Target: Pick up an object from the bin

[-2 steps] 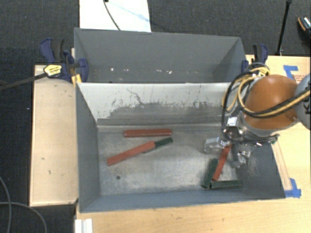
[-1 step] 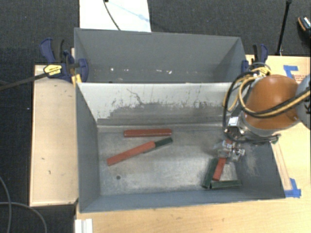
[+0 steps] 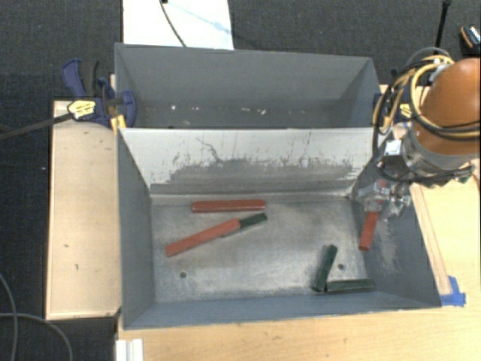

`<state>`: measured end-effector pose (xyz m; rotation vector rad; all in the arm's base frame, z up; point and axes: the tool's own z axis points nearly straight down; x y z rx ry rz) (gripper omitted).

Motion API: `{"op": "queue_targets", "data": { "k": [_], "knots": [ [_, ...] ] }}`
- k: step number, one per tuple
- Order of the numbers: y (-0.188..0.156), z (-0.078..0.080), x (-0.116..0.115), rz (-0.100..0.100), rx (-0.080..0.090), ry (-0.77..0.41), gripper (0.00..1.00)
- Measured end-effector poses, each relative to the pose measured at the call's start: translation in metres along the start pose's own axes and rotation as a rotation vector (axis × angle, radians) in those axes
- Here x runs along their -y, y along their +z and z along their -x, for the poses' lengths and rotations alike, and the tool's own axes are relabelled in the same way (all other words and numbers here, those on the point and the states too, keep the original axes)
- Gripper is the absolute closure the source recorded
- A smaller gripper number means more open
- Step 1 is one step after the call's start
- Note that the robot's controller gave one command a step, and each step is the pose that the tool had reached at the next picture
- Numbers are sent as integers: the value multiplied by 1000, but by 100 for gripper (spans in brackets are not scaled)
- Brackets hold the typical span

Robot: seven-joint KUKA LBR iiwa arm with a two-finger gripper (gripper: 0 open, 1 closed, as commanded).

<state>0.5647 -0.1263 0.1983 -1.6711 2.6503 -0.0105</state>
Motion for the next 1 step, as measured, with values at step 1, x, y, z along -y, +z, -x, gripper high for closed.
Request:
{"op": "queue_targets", "data": {
  "k": [1],
  "knots": [
    [-62, 20, -13, 4, 1, -343, 100]
  ]
}}
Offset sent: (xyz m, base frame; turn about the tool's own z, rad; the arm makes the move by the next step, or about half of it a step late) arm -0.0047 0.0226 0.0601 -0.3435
